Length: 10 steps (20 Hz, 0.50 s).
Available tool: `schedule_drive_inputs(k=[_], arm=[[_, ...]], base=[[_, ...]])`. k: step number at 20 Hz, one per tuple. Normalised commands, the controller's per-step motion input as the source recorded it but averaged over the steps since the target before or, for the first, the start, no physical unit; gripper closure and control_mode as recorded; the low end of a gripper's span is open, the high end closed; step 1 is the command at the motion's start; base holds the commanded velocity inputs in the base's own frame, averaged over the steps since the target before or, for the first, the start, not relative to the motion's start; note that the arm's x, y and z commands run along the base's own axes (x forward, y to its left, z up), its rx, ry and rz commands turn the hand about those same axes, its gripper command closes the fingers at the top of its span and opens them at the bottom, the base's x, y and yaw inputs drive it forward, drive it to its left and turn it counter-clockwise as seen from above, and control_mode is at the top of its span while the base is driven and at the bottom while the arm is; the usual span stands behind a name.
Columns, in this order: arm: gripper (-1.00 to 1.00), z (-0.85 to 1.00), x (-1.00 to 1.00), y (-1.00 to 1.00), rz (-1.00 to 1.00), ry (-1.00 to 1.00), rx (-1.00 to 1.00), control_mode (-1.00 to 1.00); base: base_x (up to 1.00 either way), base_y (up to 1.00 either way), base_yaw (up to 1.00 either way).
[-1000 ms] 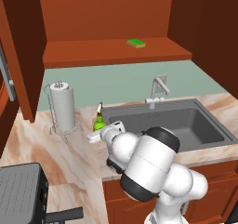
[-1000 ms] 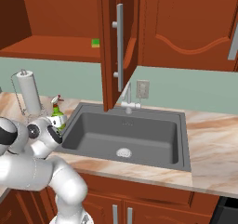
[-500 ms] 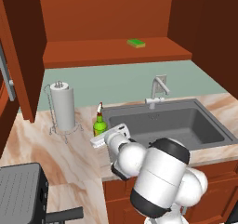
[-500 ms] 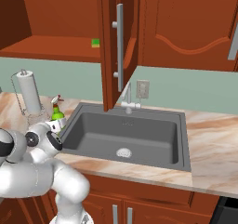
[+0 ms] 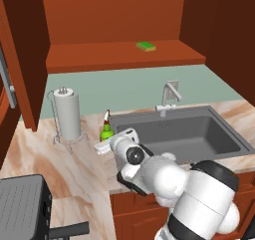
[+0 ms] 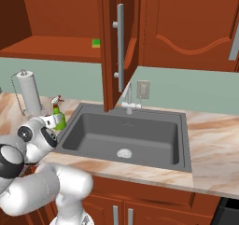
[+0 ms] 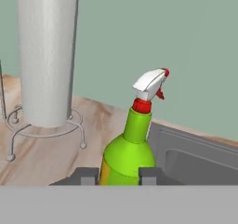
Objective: Locate and retrieve the spray and sponge from the cabinet. Place them next to the sink.
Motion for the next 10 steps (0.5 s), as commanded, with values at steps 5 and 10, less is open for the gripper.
schedule_drive_inputs(k=[5,10], arm=[[-1.0,0.49,0.0,-0.23,-0.05,0.26,-0.07,-1.0],[-1.0,0.22,-0.06,-0.22,-0.12,0.37,-0.07,-1.0]], base=[[0.0,0.0,0.0],[0.0,0.0,0.0]])
